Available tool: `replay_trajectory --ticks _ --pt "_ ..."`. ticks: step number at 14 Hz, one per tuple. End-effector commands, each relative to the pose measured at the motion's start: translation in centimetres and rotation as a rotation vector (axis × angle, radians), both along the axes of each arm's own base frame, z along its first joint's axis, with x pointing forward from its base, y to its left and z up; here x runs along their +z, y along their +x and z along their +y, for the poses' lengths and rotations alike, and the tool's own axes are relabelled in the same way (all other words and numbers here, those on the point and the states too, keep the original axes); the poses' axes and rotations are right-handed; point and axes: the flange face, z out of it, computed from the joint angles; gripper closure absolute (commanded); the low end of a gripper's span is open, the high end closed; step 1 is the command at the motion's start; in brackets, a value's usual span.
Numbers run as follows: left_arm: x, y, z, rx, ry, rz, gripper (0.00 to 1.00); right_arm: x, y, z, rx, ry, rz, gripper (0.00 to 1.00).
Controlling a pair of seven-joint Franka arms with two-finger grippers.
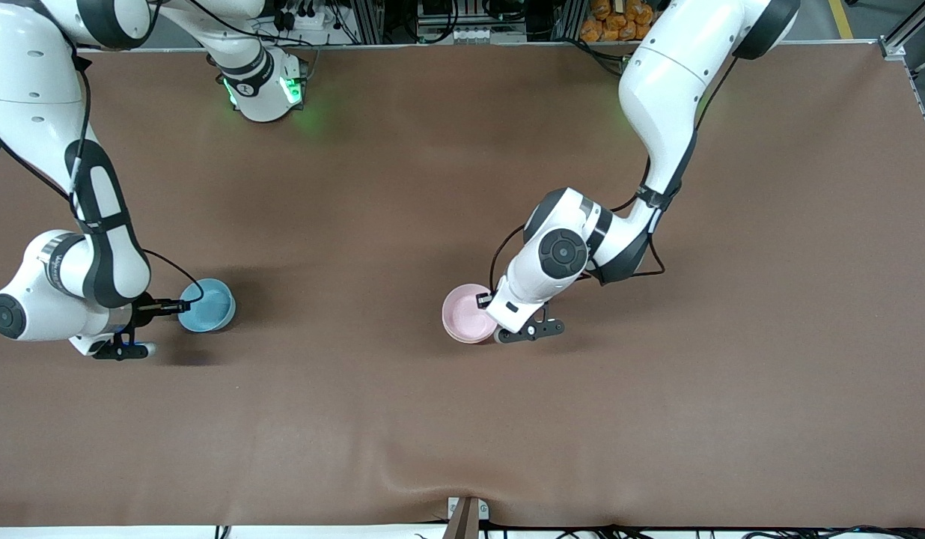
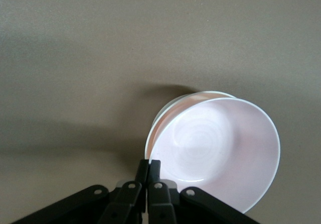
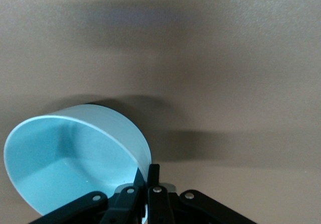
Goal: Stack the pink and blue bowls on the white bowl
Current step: 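Carry the pink bowl with the left gripper and lower it into the white bowl, then open the left gripper and withdraw it from the stacked bowls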
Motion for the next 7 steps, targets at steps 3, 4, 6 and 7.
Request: replay_trajectory --ticks 3,4,6,7 --pt "-0.6 0.2 -0.6 0.016 0.007 -0.024 1.0 6.5 0.8 1.0 0.014 0.058 -0.016 1.0" --pt "-0.6 0.3 -0.5 0.02 0.006 -0.024 0.39 8.3 0.9 1.4 0.017 0.065 -0.029 1.0" --pt "0.0 0.4 -0.6 0.019 0.003 -0.031 0.0 10.9 1.0 2.9 0.018 0.093 -0.04 1.0" --pt "0.8 0.7 -0.5 0.02 -0.003 -0.043 0.0 12.2 1.0 4.0 0.025 0.105 -0.044 1.0"
